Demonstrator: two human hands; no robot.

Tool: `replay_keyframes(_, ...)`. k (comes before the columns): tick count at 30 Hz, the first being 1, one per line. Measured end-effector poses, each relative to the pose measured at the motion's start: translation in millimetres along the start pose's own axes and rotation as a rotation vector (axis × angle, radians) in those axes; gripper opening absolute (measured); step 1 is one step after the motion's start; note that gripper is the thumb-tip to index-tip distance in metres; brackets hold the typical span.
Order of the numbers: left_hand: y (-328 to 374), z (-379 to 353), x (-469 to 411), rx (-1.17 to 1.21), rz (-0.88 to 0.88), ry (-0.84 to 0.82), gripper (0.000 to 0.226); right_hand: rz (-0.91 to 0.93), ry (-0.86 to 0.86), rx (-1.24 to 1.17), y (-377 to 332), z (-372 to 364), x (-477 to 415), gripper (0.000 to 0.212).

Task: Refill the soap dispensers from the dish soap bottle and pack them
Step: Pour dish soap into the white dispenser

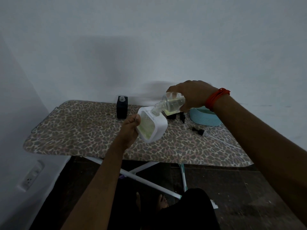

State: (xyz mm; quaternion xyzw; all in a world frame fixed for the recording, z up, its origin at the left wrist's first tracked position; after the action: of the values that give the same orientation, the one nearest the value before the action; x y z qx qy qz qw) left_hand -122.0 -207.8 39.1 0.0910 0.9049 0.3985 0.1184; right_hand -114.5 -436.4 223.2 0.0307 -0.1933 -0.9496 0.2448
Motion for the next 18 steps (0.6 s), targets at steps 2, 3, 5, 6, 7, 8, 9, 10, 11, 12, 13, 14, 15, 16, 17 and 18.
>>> replay_keyframes(2, -0.9, 1.4, 0.3, -0.003, 0.0, -0.006, 0.034, -0.002, -0.002, -0.001, -0.1, -1.0, 0.8, 0.077)
replay_keyframes(3, -1.5, 2.5, 0.2, -0.005, 0.002, -0.003, 0.031, -0.002, -0.002, -0.001, -0.2, -1.8, 1.1, 0.077)
replay_keyframes(5, -2.1, 4.3, 0.8, -0.002, 0.003, 0.007, 0.031, 0.0, 0.006, 0.003, -0.6, -3.4, 1.1, 0.077)
replay_keyframes(6, -2.4, 5.2, 0.8, -0.003, 0.003, 0.013, 0.036, 0.0, 0.013, 0.008, -0.7, -4.1, 0.9, 0.078)
replay_keyframes(7, -3.2, 6.2, 0.5, -0.009, 0.005, 0.028, 0.041, -0.001, 0.018, 0.013, -0.4, -4.9, 0.4, 0.079)
replay_keyframes(8, -3.5, 6.4, 0.3, -0.016, 0.008, 0.041, 0.043, -0.002, 0.021, 0.016, -0.3, -5.3, 0.3, 0.079)
replay_keyframes(9, -3.9, 6.6, -0.1, -0.024, 0.011, 0.054, 0.041, -0.003, 0.021, 0.017, -0.1, -5.5, -0.1, 0.079)
replay_keyframes(10, -4.3, 6.3, -0.5, -0.03, 0.013, 0.064, 0.038, -0.003, 0.02, 0.017, -0.2, -5.4, -0.1, 0.079)
replay_keyframes(11, -4.4, 6.2, -0.9, -0.032, 0.013, 0.069, 0.036, -0.002, 0.019, 0.016, -0.1, -5.2, -0.3, 0.078)
replay_keyframes(12, -3.6, 4.8, -0.5, -0.027, 0.013, 0.066, 0.034, -0.002, 0.019, 0.015, -0.3, -5.0, -0.3, 0.078)
replay_keyframes(13, -2.9, 3.4, 0.1, -0.018, 0.013, 0.055, 0.032, -0.002, 0.019, 0.015, -0.4, -5.0, -0.5, 0.078)
replay_keyframes(14, -2.2, 2.0, 1.2, -0.009, 0.014, 0.043, 0.031, -0.003, 0.019, 0.015, -0.5, -5.0, -0.4, 0.078)
replay_keyframes(15, -1.8, 1.6, 1.8, -0.003, 0.016, 0.038, 0.031, -0.004, 0.018, 0.014, -0.5, -5.3, -0.4, 0.079)
replay_keyframes(16, -1.7, 1.5, 2.2, -0.002, 0.015, 0.038, 0.031, -0.005, 0.02, 0.014, -0.5, -5.6, -0.3, 0.079)
replay_keyframes(17, -2.2, 2.3, 2.1, -0.005, 0.013, 0.043, 0.031, -0.005, 0.02, 0.013, -0.4, -6.1, -0.4, 0.079)
replay_keyframes(18, -2.7, 2.9, 1.8, -0.011, 0.011, 0.047, 0.031, -0.004, 0.02, 0.012, -0.5, -6.5, -0.2, 0.079)
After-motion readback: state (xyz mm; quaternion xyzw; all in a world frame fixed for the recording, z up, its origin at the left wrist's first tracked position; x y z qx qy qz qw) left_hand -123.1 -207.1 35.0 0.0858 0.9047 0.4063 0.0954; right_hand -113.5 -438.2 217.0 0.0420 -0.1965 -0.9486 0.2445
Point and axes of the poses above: each hand's wrist, its own x-axis away from the middle knuckle, its own z-axis out of the back of the hand, y = z × x, the point moved 1 cm from there along -x, towards the middle knuckle, and after that the axes turned 15 degrees about x, right-handed, at the moved point
